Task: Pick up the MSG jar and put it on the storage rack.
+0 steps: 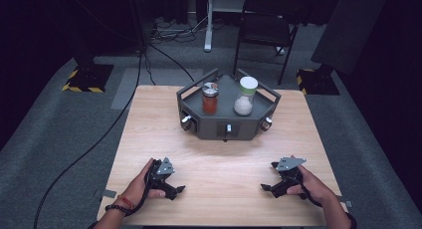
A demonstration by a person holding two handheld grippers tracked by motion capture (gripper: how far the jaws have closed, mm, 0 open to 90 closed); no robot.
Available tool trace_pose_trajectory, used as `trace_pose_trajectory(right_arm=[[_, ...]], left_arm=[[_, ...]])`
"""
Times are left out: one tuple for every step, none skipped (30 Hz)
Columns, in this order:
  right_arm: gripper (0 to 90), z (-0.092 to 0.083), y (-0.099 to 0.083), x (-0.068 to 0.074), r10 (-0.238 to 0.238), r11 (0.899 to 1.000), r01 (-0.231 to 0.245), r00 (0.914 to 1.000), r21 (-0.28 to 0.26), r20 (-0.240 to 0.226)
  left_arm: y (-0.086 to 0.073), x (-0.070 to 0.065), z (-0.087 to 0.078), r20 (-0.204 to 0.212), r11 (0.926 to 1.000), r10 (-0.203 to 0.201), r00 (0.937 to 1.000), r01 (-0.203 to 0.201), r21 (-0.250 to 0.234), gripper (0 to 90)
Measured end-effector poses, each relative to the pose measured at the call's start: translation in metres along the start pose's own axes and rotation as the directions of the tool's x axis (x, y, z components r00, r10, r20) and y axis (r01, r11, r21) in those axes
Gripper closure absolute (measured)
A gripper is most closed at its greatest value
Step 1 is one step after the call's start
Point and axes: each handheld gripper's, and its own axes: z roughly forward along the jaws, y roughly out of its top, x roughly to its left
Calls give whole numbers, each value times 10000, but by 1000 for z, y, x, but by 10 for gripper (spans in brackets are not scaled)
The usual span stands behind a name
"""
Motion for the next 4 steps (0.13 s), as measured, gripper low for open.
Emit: trace_pose_trajectory(right_arm=[[0,0,0,0,0,10000,0,10000,0,-1],[0,0,0,0,3,10000,-3,10000,0,3],[0,0,0,0,3,10000,-3,10000,0,3],[0,0,0,0,5,10000,-5,10000,0,4]], left_arm=[[0,0,0,4,10000,6,10000,-6,1,1],[0,0,0,8,10000,4,10000,-4,2,1],[0,0,0,8,10000,2,10000,-2,2,1],[0,0,0,2,10000,3,10000,-3,0,1]])
